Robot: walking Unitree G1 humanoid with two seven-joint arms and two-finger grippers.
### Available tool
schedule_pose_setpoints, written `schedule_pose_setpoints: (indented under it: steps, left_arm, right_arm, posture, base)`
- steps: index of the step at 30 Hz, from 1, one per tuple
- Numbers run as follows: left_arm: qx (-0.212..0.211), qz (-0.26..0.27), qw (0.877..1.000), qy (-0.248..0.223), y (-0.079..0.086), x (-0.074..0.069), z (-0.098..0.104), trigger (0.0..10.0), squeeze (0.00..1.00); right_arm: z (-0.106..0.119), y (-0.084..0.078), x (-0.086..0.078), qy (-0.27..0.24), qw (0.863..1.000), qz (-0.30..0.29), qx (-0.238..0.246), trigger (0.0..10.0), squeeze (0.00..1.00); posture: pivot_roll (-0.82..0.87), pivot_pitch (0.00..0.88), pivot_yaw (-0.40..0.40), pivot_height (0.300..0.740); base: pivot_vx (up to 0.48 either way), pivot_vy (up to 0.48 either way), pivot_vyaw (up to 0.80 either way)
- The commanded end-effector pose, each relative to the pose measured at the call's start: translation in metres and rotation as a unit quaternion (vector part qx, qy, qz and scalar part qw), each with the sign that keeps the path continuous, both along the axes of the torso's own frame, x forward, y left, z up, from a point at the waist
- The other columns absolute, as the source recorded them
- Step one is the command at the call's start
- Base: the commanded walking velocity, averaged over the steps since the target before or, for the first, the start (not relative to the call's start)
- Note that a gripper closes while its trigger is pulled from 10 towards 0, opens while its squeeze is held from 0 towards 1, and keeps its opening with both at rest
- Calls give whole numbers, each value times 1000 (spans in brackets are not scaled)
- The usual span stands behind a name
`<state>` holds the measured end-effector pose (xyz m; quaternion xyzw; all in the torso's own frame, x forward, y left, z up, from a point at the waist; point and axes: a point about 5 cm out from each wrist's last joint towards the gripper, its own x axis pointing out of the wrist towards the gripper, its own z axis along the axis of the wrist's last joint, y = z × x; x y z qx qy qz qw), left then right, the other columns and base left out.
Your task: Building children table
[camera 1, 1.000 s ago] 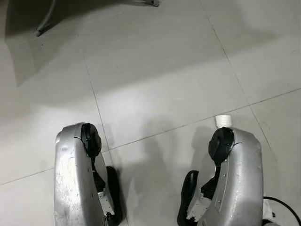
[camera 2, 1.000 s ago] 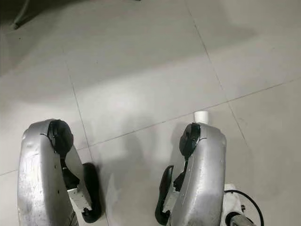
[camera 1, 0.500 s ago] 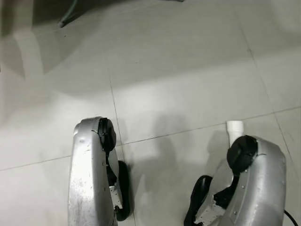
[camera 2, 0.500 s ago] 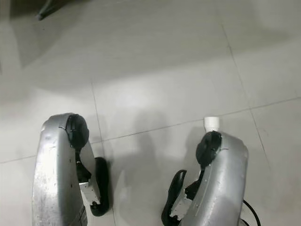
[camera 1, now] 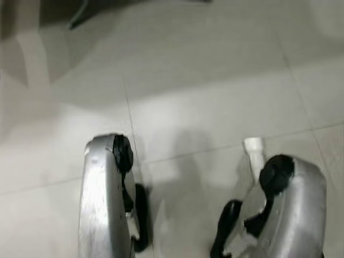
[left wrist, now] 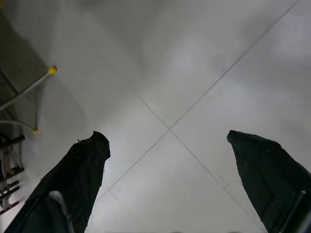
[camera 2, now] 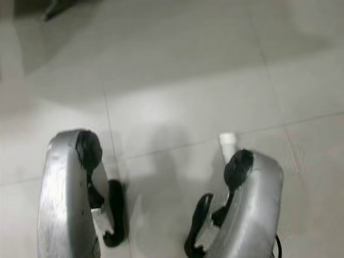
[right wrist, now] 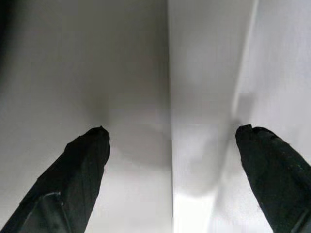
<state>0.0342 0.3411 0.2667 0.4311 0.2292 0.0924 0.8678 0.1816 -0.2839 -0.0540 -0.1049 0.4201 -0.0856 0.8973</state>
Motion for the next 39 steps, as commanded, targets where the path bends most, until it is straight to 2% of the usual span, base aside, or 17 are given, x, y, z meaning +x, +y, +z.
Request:
schedule_pose_setpoints:
  steps: [1, 7, 12, 13, 15, 16, 17, 18, 28, 39]
  left_arm:
    - [-20, 24, 999, 12, 6, -7, -7, 10000, 0]
    - [-26, 21, 999, 11, 5, -6, -8, 10000, 0]
    - [-28, 22, 999, 9, 4, -7, -10, 10000, 0]
    - [-28, 22, 999, 9, 4, -7, -10, 10000, 0]
    - [-28, 23, 999, 9, 4, -8, -9, 10000, 0]
    - [-27, 23, 999, 9, 5, -8, -9, 10000, 0]
    - [-27, 23, 999, 9, 5, -8, -9, 10000, 0]
    - [-27, 24, 999, 9, 5, -8, -9, 10000, 0]
    - [-27, 22, 999, 8, 8, -3, -13, 10000, 0]
    - [-27, 14, 1000, -3, 11, 10, -18, 10000, 0]
  right_arm:
    - [-15, 35, -1, 16, 999, 15, 41, 10000, 0]
    - [-10, 41, 10, -2, 999, 21, 49, 10000, 0]
    - [-10, 43, 12, -1, 999, 27, 47, 10000, 0]
    - [-11, 43, 13, -1, 999, 26, 46, 4745, 0]
    - [-11, 43, 13, 0, 999, 26, 44, 4745, 0]
    - [-12, 43, 13, -2, 999, 24, 47, 863, 0]
    - [-12, 43, 13, -2, 999, 24, 47, 863, 0]
    - [-12, 43, 12, -1, 999, 19, 48, 0, 0]
    - [-13, 40, 9, -4, 998, 7, 55, 0, 0]
    - [-8, 45, 20, -31, 997, -9, 64, 0, 0]
  posture:
    - [403, 654, 134, 300]
    - [387, 655, 120, 300]
    - [389, 647, 117, 300]
    - [389, 647, 117, 300]
    - [389, 647, 117, 300]
    - [391, 651, 119, 300]
    - [391, 651, 119, 300]
    - [391, 655, 120, 300]
    - [378, 626, 121, 300]
    - [381, 628, 133, 300]
  base:
    - [0, 0, 0]
    - [0, 0, 0]
    - [0, 0, 0]
    - [0, 0, 0]
    - [0, 0, 0]
    - [0, 0, 0]
    - [0, 0, 0]
    - [0, 0, 0]
    - [0, 0, 0]
    - [0, 0, 0]
